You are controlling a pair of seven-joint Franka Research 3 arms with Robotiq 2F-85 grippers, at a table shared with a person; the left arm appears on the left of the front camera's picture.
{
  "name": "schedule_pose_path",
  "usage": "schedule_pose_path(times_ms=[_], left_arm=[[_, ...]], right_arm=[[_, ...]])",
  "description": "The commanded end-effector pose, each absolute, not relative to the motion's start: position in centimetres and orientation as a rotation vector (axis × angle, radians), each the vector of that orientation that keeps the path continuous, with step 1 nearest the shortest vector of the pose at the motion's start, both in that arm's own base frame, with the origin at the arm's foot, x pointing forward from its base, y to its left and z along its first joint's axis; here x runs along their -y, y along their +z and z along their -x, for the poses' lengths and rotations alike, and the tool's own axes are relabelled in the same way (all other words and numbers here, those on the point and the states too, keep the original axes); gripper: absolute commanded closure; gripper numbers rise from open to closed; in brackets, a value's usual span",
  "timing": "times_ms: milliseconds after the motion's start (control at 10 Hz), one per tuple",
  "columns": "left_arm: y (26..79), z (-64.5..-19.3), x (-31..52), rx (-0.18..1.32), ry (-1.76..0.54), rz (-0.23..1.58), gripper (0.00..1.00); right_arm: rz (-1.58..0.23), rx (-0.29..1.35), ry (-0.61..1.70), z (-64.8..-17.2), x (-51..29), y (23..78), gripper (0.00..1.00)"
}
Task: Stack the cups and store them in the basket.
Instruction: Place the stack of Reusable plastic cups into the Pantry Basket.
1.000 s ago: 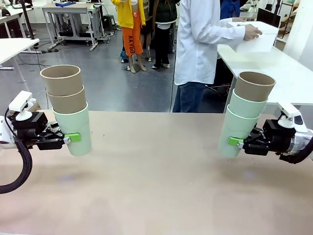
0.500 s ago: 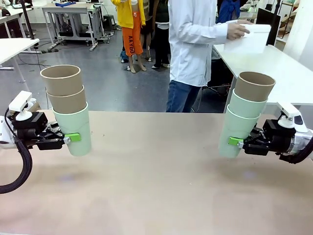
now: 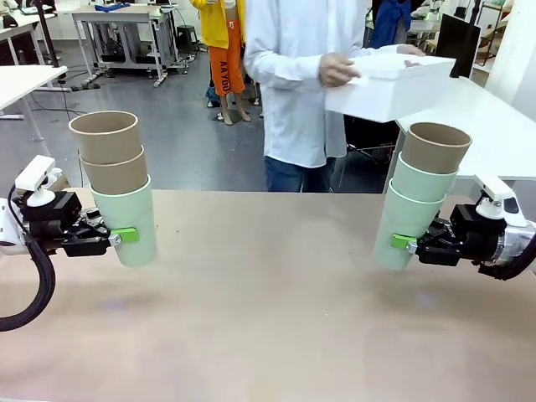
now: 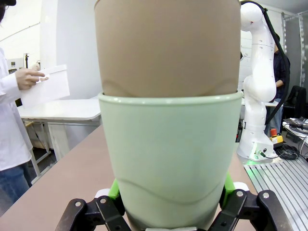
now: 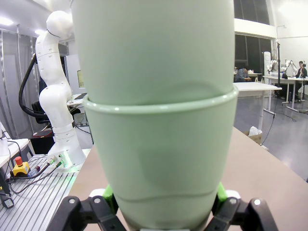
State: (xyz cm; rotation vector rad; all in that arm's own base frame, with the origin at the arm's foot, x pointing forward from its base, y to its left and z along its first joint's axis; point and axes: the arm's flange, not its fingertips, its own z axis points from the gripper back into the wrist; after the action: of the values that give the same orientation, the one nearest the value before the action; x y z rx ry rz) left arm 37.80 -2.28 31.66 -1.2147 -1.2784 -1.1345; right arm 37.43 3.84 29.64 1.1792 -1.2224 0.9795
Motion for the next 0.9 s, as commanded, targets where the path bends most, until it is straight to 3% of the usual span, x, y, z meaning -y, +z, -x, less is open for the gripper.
schedule_pose_path(times_ms=[0, 800], left_arm=[[32.18, -37.8, 2.35, 1.284, -1.137, 1.22, 0.15], [32.18, -37.8, 2.35, 1.284, -1.137, 1.22, 0.15]], right_arm=[[-1.173, 1.236, 0.983, -37.53, -3.85, 30.09, 0.15], [-1.173, 1.236, 0.983, -37.53, -3.85, 30.09, 0.15]])
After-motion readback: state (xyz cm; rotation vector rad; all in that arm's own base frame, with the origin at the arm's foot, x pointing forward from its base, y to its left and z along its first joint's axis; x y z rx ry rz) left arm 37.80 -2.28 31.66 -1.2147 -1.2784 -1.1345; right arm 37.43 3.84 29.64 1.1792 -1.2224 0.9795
